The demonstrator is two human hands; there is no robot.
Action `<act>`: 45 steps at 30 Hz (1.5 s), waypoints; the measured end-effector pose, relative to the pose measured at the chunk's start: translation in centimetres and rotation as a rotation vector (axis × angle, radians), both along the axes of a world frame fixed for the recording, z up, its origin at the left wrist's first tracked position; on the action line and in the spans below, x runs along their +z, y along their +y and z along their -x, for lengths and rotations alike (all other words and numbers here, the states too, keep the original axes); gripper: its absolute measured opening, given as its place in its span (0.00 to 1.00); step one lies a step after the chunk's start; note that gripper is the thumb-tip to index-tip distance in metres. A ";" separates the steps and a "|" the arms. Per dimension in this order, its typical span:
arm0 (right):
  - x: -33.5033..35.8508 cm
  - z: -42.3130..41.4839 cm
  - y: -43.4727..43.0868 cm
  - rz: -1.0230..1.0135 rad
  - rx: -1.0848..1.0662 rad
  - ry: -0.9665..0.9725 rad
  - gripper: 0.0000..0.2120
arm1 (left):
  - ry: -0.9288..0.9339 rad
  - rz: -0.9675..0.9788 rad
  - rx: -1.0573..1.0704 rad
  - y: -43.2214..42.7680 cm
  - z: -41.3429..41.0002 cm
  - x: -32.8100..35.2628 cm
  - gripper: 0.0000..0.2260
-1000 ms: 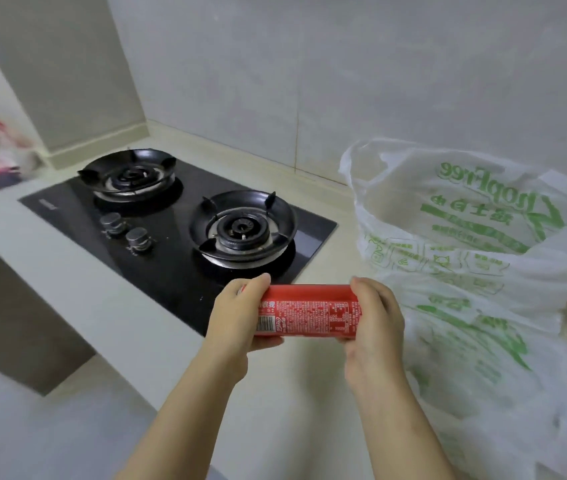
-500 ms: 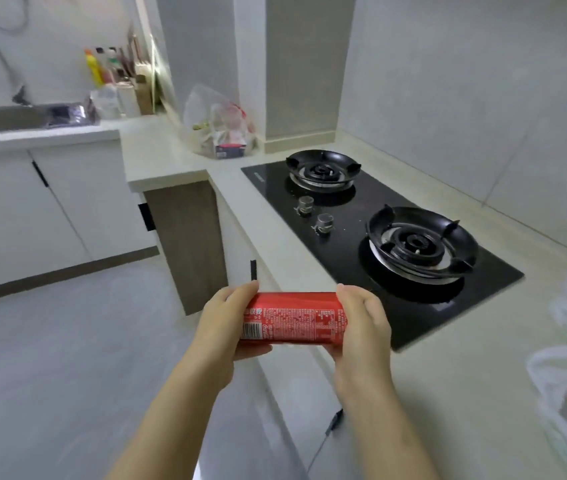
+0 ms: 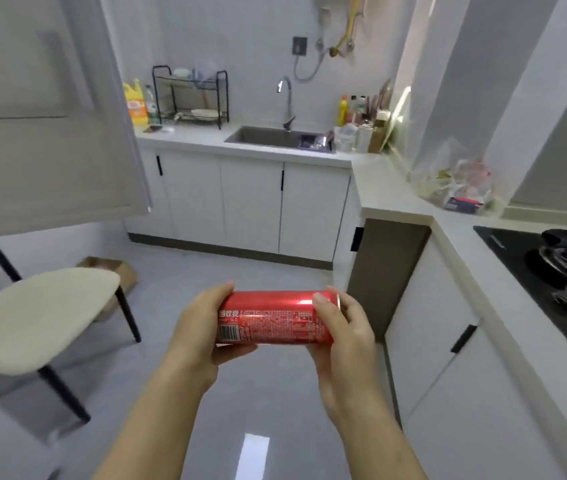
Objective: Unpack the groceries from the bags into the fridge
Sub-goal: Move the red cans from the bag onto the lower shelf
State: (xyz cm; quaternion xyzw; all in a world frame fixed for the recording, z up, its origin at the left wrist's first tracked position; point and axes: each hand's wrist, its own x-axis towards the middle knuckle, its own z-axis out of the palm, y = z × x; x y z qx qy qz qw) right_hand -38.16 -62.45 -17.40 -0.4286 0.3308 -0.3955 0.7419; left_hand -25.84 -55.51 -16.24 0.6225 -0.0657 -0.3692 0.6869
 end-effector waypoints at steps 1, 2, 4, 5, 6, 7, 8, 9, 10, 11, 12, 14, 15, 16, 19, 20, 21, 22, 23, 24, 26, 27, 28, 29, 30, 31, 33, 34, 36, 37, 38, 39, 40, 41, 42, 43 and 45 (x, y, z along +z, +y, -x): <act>0.2 -1.8 0.7 0.005 0.068 -0.020 0.22 | 0.009 0.011 0.054 1.3 -1.6 0.2 0.08; 0.4 -3.6 1.4 0.007 0.134 -0.036 0.26 | 0.020 0.020 0.110 2.5 -3.0 0.4 0.08; 0.8 -7.0 2.8 -0.005 0.248 -0.083 0.33 | 0.045 0.037 0.214 4.9 -5.6 0.6 0.08; 0.9 -8.6 3.4 -0.014 0.301 -0.108 0.34 | 0.058 0.046 0.258 5.9 -6.7 0.7 0.08; 1.0 -10.2 4.1 -0.022 0.353 -0.127 0.35 | 0.072 0.056 0.305 6.9 -7.7 0.9 0.08; 1.1 -12.0 4.8 -0.026 0.407 -0.142 0.37 | 0.087 0.071 0.360 8.0 -8.8 1.0 0.08; 1.2 -13.2 5.5 -0.025 0.445 -0.162 0.39 | 0.104 0.084 0.404 8.8 -9.6 1.2 0.09; 1.3 -14.7 6.2 -0.018 0.492 -0.183 0.40 | 0.117 0.102 0.450 9.8 -10.5 1.4 0.08; 1.4 -16.3 7.0 -0.006 0.552 -0.199 0.39 | 0.125 0.123 0.503 10.9 -11.6 1.5 0.08; 1.5 -18.0 7.9 0.015 0.622 -0.203 0.38 | 0.131 0.142 0.557 12.0 -12.7 1.5 0.08; 1.5 -19.6 8.9 0.047 0.697 -0.197 0.36 | 0.142 0.159 0.609 13.1 -13.8 1.4 0.08; 1.7 -22.9 11.2 0.138 0.845 -0.169 0.31 | 0.167 0.195 0.700 15.5 -16.2 1.2 0.10; 1.6 -24.5 12.4 0.176 0.906 -0.152 0.26 | 0.177 0.211 0.742 16.6 -17.3 1.2 0.11; 1.6 -26.1 13.5 0.201 0.959 -0.142 0.21 | 0.180 0.225 0.788 17.7 -18.5 1.3 0.12; 2.0 -31.0 16.7 0.246 1.075 -0.119 0.17 | 0.135 0.210 0.940 20.8 -21.9 1.7 0.12; 2.2 -32.7 17.7 0.257 1.104 -0.113 0.17 | 0.115 0.199 0.982 21.7 -23.0 1.9 0.12; 2.4 -34.3 18.6 0.274 1.131 -0.112 0.17 | 0.097 0.193 1.016 22.6 -24.2 2.2 0.12; 2.7 -35.9 19.4 0.299 1.152 -0.108 0.18 | 0.081 0.188 1.048 23.5 -25.3 2.4 0.12; 2.9 -37.4 20.2 0.329 1.172 -0.104 0.18 | 0.063 0.180 1.079 24.3 -26.4 2.7 0.12; 3.2 -38.7 20.9 0.352 1.189 -0.105 0.19 | 0.044 0.165 1.109 25.1 -27.5 2.9 0.12; 3.8 -41.3 22.5 0.379 1.234 -0.140 0.19 | 0.011 0.148 1.174 26.5 -29.3 3.5 0.12; 4.0 -42.4 23.3 0.386 1.260 -0.161 0.20 | -0.003 0.151 1.208 27.3 -30.1 3.8 0.12; 4.1 -43.4 24.1 0.387 1.281 -0.177 0.20 | -0.018 0.154 1.241 28.0 -30.8 4.1 0.12; 4.3 -44.3 25.0 0.385 1.298 -0.187 0.20 | -0.030 0.156 1.274 28.8 -31.5 4.5 0.11; 4.4 -45.2 25.9 0.380 1.314 -0.194 0.19 | -0.041 0.158 1.307 29.6 -32.0 4.7 0.11; 4.4 -46.0 26.9 0.374 1.332 -0.201 0.19 | -0.048 0.161 1.336 30.4 -32.5 4.9 0.11; 4.5 -47.3 28.9 0.367 1.364 -0.217 0.20 | -0.058 0.167 1.388 32.0 -33.2 5.4 0.11; 4.6 -47.8 29.9 0.368 1.382 -0.223 0.21 | -0.064 0.173 1.410 33.0 -33.6 5.5 0.11; 4.9 -48.8 32.0 0.358 1.423 -0.244 0.23 | -0.077 0.190 1.437 34.9 -34.3 5.6 0.11; 5.1 -49.3 33.0 0.353 1.443 -0.256 0.23 | -0.087 0.194 1.433 35.9 -34.7 5.6 0.11; 5.4 -49.9 34.0 0.349 1.460 -0.268 0.24 | -0.100 0.185 1.419 36.8 -35.1 5.7 0.11; 5.6 -50.5 35.1 0.336 1.473 -0.284 0.24 | -0.117 0.165 1.400 37.8 -35.6 5.7 0.12; 5.9 -51.1 35.9 0.317 1.483 -0.302 0.24 | -0.132 0.138 1.386 38.5 -36.1 5.7 0.12; 6.1 -51.8 37.0 0.303 1.489 -0.321 0.24 | -0.153 0.112 1.378 39.6 -36.7 5.7 0.13; 6.4 -52.4 38.0 0.300 1.487 -0.335 0.23 | -0.173 0.087 1.373 40.5 -37.3 5.8 0.14; 6.8 -53.0 39.0 0.307 1.472 -0.350 0.22 | -0.201 0.053 1.368 41.5 -38.0 6.0 0.14; 7.4 -54.2 41.4 0.324 1.400 -0.385 0.21 | -0.308 -0.062 1.331 43.6 -39.3 6.7 0.14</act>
